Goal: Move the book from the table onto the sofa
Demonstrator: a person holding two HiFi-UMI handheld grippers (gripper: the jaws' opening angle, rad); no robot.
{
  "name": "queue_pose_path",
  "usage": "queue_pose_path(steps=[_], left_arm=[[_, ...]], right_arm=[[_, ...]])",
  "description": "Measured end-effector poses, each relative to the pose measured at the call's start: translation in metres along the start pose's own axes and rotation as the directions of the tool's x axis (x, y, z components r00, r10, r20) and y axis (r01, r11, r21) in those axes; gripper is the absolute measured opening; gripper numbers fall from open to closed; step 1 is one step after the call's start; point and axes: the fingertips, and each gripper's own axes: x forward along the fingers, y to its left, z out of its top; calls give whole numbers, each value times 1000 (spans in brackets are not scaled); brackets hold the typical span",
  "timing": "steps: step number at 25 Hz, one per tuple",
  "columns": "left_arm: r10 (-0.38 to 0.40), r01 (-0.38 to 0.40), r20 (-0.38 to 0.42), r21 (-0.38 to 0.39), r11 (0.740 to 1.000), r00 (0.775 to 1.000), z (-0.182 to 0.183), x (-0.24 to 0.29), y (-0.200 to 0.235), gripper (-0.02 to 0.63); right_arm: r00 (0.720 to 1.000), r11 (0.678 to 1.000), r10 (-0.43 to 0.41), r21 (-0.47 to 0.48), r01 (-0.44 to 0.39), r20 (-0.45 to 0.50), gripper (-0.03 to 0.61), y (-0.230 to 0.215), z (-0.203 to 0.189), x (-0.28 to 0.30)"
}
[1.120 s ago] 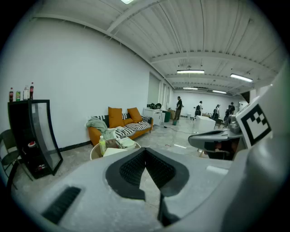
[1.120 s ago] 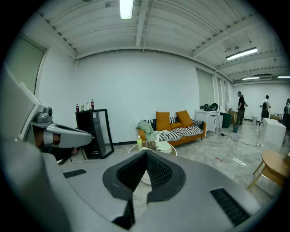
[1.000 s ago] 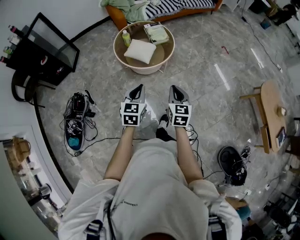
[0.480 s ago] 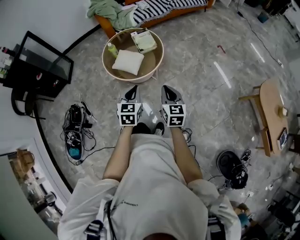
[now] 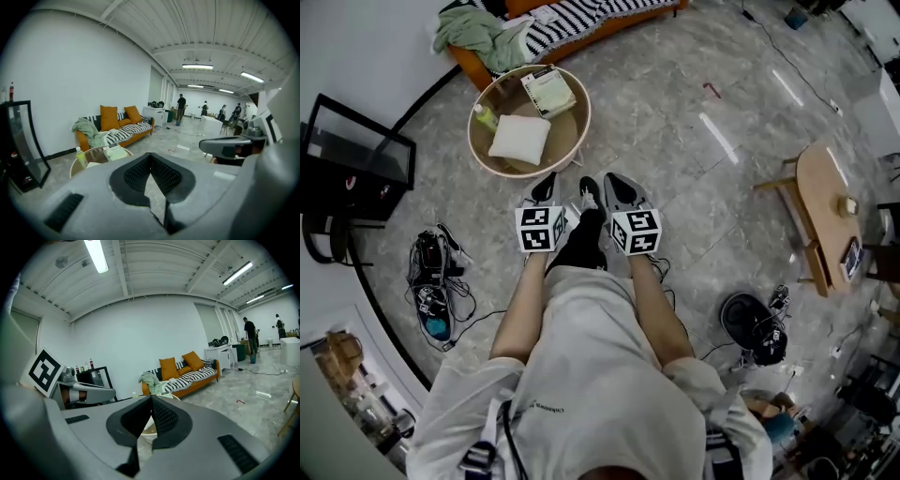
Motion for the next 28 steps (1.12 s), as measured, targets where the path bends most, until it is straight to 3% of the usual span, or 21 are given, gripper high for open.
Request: queue_pose_path(steps=[7, 11, 16, 28], left_arm=[[-47, 47, -2, 15, 999, 999, 34, 66, -6, 8], [-95, 94, -21, -4, 996, 995, 49, 103, 1, 8], [-75, 75, 7, -41, 996, 997, 90, 149, 25, 8], [-6, 6, -2, -150, 989, 1000, 137, 257, 91, 8]], right_arm=[[998, 998, -54, 31, 55, -36, 6, -56, 12, 34], [990, 998, -63, -22, 60, -125, 6, -80, 4, 57], [987, 996, -86, -35, 82, -137, 6, -114, 32, 88], [971, 990, -135, -65, 124, -195, 6, -194, 63, 163]])
